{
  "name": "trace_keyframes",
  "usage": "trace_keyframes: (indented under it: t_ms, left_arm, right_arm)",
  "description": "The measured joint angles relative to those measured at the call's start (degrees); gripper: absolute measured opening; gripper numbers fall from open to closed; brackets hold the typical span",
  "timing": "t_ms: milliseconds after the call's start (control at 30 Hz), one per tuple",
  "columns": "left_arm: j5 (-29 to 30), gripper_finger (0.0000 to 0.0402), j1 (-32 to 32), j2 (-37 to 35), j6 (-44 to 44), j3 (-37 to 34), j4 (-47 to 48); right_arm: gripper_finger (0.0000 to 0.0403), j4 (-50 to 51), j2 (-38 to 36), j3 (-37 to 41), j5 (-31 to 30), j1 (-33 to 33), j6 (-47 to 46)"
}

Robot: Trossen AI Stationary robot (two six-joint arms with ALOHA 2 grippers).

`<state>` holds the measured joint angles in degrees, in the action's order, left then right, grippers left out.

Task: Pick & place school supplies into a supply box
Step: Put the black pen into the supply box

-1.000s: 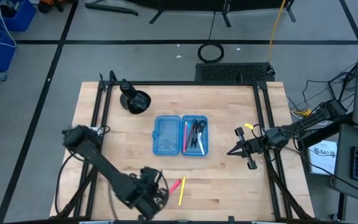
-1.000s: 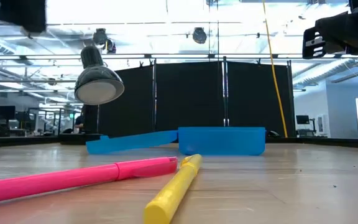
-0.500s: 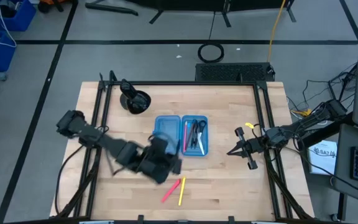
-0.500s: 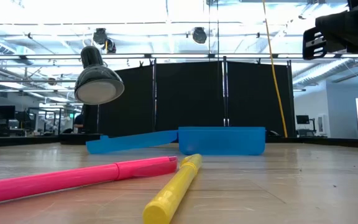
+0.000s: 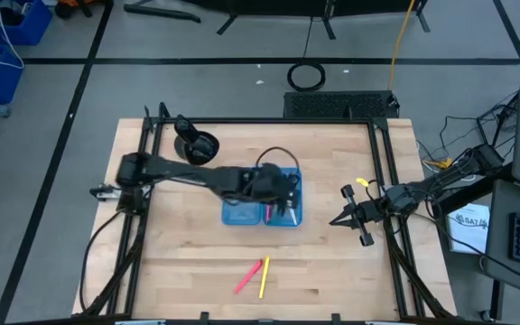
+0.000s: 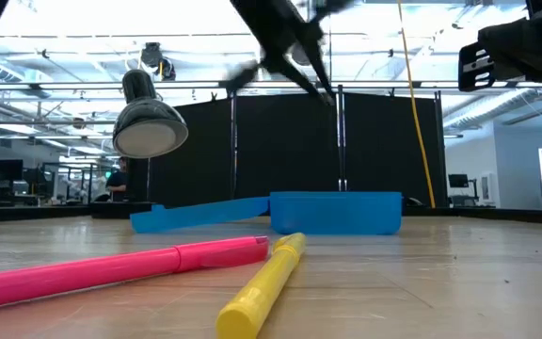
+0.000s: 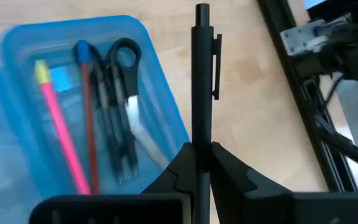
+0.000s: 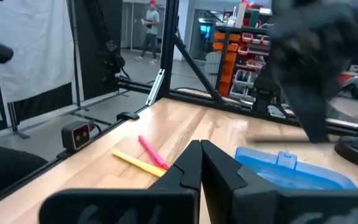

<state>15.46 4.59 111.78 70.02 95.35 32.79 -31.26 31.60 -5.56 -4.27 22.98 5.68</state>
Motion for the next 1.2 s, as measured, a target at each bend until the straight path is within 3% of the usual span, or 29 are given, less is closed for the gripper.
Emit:
trace_keyframes:
  t_ms: [167, 367, 567, 867, 1200]
  left_arm:
    - [-6.7, 0.0031, -3.8, 6.6, -0.5, 0.0, -4.0]
    - [-10.5, 0.0031, -5.9, 11.1, 0.5, 0.0, -1.1]
    - [-7.7, 0.0031, -7.4, 10.9, 2.1, -0.7, 2.2]
    - [-9.0, 0.0031, -8.0, 11.8, 5.1, -1.2, 6.7]
    - [-10.8, 0.0031, -8.2, 13.6, 4.0, -1.1, 4.6]
  right_arm:
    - [0.0000, -0.2, 0.3, 0.0, 0.0, 0.0, 0.1]
    - [0.0000, 0.1, 0.4, 0.0, 0.0, 0.0, 0.0]
    - [0.0000, 0.1, 0.5, 0.0, 0.0, 0.0, 0.0]
    - [0.0000, -0.7, 0.4, 0.0, 0.0, 0.0, 2.6]
    - [0.0000, -0.8, 0.4, 0.0, -0.1, 0.0, 2.7]
